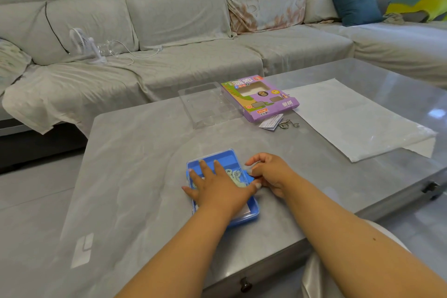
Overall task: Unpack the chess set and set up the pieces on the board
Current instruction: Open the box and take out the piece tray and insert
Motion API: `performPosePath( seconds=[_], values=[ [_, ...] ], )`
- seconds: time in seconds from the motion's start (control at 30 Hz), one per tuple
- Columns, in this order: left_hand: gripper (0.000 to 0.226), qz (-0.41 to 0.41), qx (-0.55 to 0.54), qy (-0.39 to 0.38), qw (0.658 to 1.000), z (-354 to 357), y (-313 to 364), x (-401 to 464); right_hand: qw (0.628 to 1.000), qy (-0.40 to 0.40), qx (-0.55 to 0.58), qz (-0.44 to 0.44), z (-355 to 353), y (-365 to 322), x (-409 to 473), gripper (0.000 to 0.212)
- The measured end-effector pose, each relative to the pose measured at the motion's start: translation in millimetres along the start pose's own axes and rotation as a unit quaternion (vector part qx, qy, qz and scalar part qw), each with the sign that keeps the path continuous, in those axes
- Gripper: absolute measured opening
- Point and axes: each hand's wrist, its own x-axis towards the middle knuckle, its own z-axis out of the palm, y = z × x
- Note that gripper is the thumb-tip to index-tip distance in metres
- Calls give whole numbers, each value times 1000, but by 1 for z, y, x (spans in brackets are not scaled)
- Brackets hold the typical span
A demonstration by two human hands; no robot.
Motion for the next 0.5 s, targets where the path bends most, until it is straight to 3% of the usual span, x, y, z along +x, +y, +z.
performPosePath(
  seconds=[0.17,0.3,0.37,0.43,0.5],
  values=[
    [115,-10,13,-15,1000,2,7,2,1000,5,0,5,0,0,-4,24],
    [115,1,-77,-8,997,-11,5,5,999,37,2,-4,2,2,0,27],
    [115,27,-178,17,983,-22,-2,10,998,61,-9,-14,2,2,4,26],
    [107,51,-380,10,924,-37,-13,11,996,85,-31,-23,-1,2,7,23],
    [91,51,-554,-28,831,-50,-26,6,993,97,-62,-26,-4,2,10,19]
  ],
)
